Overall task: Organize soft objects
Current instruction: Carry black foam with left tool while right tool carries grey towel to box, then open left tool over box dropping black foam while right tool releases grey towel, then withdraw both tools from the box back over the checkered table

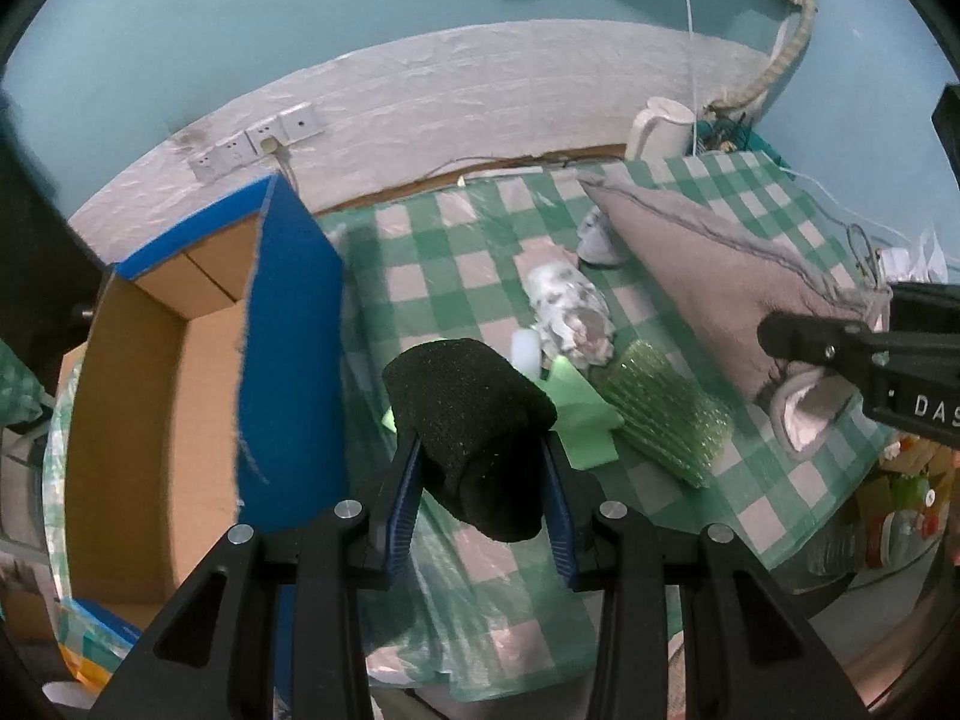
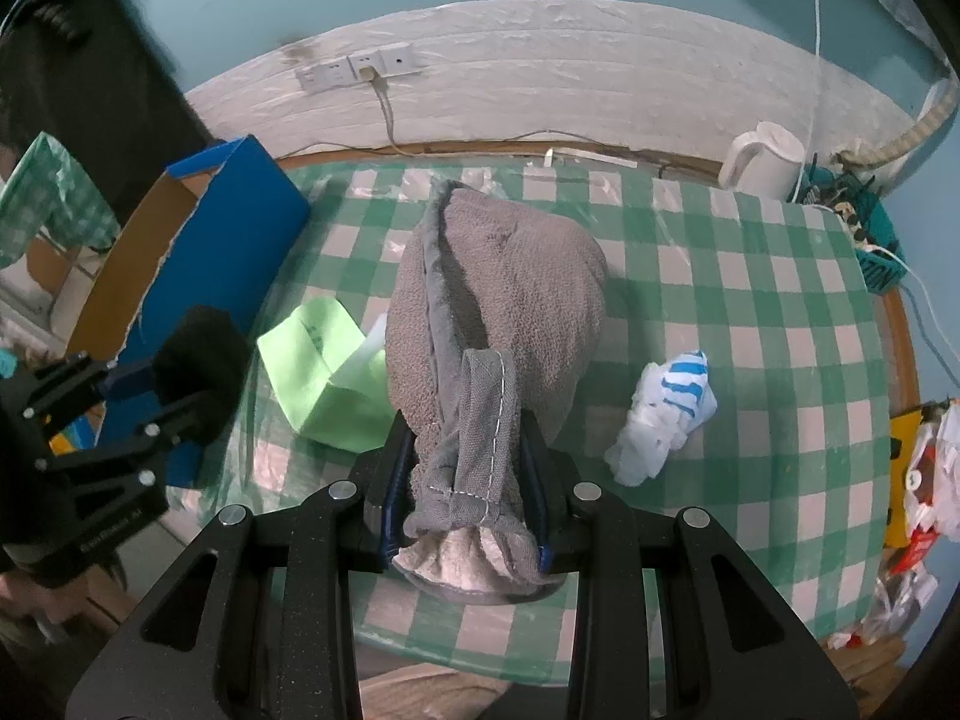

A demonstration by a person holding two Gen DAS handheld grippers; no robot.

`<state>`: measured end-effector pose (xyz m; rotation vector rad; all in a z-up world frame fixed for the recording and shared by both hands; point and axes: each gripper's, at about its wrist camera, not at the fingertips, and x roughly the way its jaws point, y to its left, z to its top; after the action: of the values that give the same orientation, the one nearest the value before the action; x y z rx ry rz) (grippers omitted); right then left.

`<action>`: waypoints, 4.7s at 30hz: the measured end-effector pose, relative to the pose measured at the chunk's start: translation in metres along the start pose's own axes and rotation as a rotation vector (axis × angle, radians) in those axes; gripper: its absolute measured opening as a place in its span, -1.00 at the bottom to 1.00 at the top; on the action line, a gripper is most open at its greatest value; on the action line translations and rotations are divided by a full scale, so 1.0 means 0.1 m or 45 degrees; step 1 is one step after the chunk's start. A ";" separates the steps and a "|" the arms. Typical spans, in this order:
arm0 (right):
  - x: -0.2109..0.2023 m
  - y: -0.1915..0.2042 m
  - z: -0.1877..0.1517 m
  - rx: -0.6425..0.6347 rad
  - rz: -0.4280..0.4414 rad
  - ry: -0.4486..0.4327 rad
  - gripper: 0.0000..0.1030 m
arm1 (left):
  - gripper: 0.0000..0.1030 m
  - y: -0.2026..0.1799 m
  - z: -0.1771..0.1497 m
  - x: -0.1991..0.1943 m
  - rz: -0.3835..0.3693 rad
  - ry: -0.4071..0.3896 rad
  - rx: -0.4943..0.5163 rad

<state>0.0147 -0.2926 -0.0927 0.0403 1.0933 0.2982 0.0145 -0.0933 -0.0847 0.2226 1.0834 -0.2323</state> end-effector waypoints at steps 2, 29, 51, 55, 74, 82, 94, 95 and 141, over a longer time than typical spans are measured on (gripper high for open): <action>-0.01 0.04 0.02 -0.008 0.000 -0.005 -0.40 | -0.26 0.05 0.02 -0.04 0.004 -0.013 -0.012; -0.06 1.00 0.46 -0.168 0.072 -0.039 -0.40 | -0.26 0.93 -0.02 -0.44 0.063 -0.105 -0.191; 0.08 2.04 0.77 -0.347 0.118 -0.014 -0.39 | -0.26 1.73 -0.23 -0.52 0.118 -0.115 -0.346; 0.16 2.24 0.83 -0.378 0.137 -0.001 -0.39 | -0.26 1.90 -0.28 -0.54 0.120 -0.118 -0.383; 0.66 2.85 0.85 -0.454 0.199 0.116 -0.27 | -0.23 2.35 -0.49 -0.32 0.142 -0.037 -0.469; 0.73 2.88 0.83 -0.470 0.171 0.122 0.24 | -0.11 2.38 -0.51 -0.25 0.155 -0.005 -0.474; 0.60 2.76 0.87 -0.448 0.148 0.064 0.44 | 0.18 2.34 -0.50 -0.30 0.150 -0.034 -0.458; 0.59 2.75 0.86 -0.448 0.149 0.062 0.44 | 0.18 2.33 -0.49 -0.30 0.148 -0.037 -0.456; 0.22 0.82 0.49 -0.079 0.033 -0.005 0.44 | 0.29 0.93 -0.10 -0.42 0.033 -0.116 -0.120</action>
<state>0.0490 -0.2032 -0.0742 -0.0003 1.0796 0.3554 0.0144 0.0014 -0.0454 0.1403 0.9978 -0.1659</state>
